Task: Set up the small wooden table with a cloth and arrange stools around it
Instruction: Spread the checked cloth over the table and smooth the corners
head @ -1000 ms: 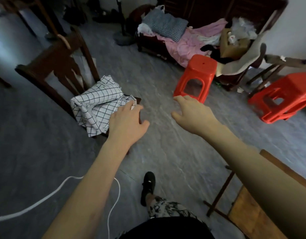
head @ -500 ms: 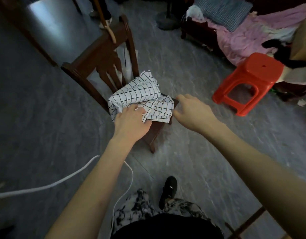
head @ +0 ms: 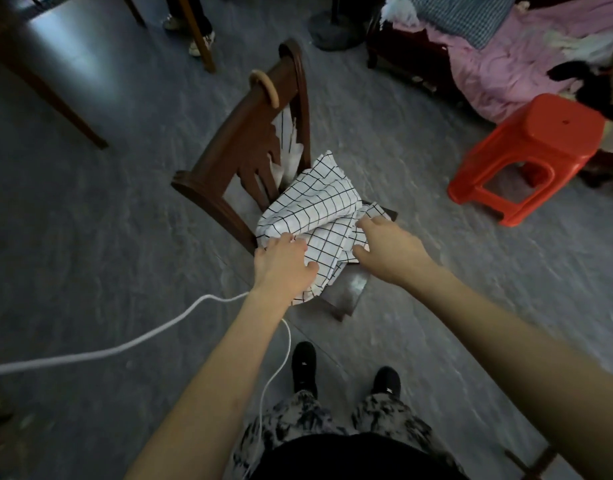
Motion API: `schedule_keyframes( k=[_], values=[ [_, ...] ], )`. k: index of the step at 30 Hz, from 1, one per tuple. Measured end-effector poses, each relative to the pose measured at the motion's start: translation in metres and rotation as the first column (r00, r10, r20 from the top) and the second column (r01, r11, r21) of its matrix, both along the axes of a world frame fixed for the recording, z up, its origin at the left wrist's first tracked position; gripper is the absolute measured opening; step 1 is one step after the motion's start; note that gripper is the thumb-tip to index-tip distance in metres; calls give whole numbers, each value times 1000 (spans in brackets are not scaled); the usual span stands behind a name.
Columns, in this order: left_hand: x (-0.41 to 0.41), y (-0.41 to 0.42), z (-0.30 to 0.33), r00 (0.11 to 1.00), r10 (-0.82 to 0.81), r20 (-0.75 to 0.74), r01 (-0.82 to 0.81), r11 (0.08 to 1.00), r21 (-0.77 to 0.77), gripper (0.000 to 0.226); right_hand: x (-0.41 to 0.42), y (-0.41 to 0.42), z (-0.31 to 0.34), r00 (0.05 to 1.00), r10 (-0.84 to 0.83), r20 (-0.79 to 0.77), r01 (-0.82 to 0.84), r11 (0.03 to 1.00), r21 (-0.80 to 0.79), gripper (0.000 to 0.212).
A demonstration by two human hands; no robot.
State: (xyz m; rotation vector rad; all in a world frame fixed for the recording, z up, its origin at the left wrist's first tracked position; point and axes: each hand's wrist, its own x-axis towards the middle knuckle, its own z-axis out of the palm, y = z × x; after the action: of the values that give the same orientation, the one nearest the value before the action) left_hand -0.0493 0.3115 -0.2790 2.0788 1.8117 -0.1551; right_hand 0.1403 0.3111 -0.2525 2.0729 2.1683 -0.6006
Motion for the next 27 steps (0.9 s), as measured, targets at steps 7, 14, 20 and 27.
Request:
schedule_keyframes(
  k=[7, 14, 20, 27],
  values=[
    [-48, 44, -40, 1000, 2, -13, -2, 1000, -15, 38, -53, 30, -25, 1000, -30, 4, 30, 999, -43, 44],
    [-56, 81, -86, 998, 46, 35, -47, 999, 20, 62, -74, 51, -64, 999, -50, -18, 48, 994, -96, 49],
    [-60, 98, -136, 1000, -1, -23, 0, 998, -61, 86, -80, 58, -109, 998, -54, -39, 47, 985, -167, 45],
    [-57, 105, -160, 999, -39, 0, 39, 999, 27, 53, -80, 56, -135, 990, -98, -97, 76, 974, -215, 47]
  ],
)
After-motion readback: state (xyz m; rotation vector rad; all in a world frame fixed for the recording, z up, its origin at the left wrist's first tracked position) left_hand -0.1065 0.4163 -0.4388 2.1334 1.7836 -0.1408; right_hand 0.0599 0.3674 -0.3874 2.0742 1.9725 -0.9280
